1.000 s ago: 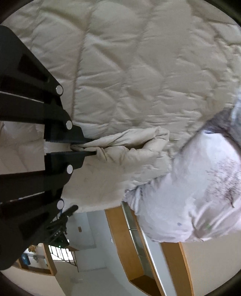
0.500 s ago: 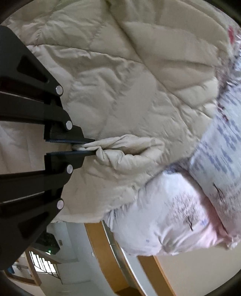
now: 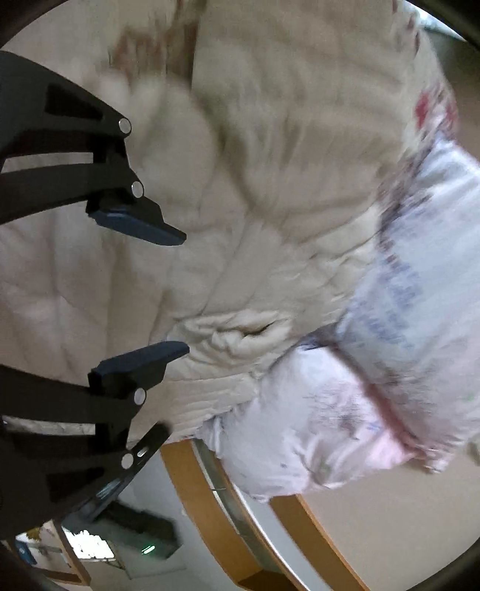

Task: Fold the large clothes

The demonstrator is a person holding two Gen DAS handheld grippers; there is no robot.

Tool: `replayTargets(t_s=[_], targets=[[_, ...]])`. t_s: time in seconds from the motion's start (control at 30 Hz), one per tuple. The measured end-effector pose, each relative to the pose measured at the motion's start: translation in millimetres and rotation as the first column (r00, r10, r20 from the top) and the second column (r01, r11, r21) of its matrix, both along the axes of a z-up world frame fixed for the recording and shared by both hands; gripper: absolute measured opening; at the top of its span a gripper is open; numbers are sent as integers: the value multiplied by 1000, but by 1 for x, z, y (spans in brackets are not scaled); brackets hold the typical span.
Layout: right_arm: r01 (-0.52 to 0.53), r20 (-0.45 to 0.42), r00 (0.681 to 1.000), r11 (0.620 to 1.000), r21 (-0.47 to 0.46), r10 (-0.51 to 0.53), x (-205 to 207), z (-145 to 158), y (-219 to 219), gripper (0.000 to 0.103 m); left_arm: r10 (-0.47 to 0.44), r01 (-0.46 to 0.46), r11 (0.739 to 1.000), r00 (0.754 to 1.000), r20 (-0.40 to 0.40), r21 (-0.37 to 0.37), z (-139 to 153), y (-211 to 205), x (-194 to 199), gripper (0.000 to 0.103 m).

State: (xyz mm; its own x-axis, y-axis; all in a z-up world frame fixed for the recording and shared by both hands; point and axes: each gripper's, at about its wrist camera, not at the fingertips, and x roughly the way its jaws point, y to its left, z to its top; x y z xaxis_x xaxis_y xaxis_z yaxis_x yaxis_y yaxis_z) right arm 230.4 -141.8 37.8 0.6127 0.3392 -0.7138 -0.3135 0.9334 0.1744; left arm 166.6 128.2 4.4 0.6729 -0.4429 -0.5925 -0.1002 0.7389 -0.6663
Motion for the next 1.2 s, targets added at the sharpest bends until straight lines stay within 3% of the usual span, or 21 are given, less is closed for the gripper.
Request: replayTargets(t_s=[0.17,0.27,0.33,0.4,0.5,0.57,0.67,0.8,1.03,1.13,1.2], targets=[[-49,-19,999,991,-123,47,33,-25,57,47,171,-172,985,984,41,24,4,69,-57,60],[-98,-112,991,964,-247,71,50,-62,86,49,295,-296,955,955,23,28,-5,114,-88,60],[-95,-87,993,961,-261,74,51,-64,91,50,368,-368,930,930,1,16,-13,139,-105,60],[-93,-125,990,973,-212,67,52,-56,84,54,434,-434,901,900,-25,-2,-22,162,-120,60],[-48,-157,987,997,-60,38,48,-38,62,71,501,-503,863,864,-51,-46,-30,183,-132,60],[-23,-154,988,1000,9,24,41,-27,46,74,533,-537,839,844,-65,-95,-37,193,-133,60],[-21,-180,983,998,59,31,35,-23,37,76,546,-551,812,833,-87,-191,-49,200,-129,60],[-21,-233,972,996,81,40,30,-29,29,76,580,-580,773,810,-85,-258,-55,206,-124,59],[-13,-259,965,995,94,37,22,-34,19,76,660,-661,682,741,-125,-314,-62,224,-118,52],[-16,-259,965,995,96,40,19,-34,15,76,682,-685,651,717,-142,-327,-65,233,-118,45],[-18,-259,965,995,96,42,16,-34,11,76,687,-692,642,710,-153,-329,-68,237,-116,31]])
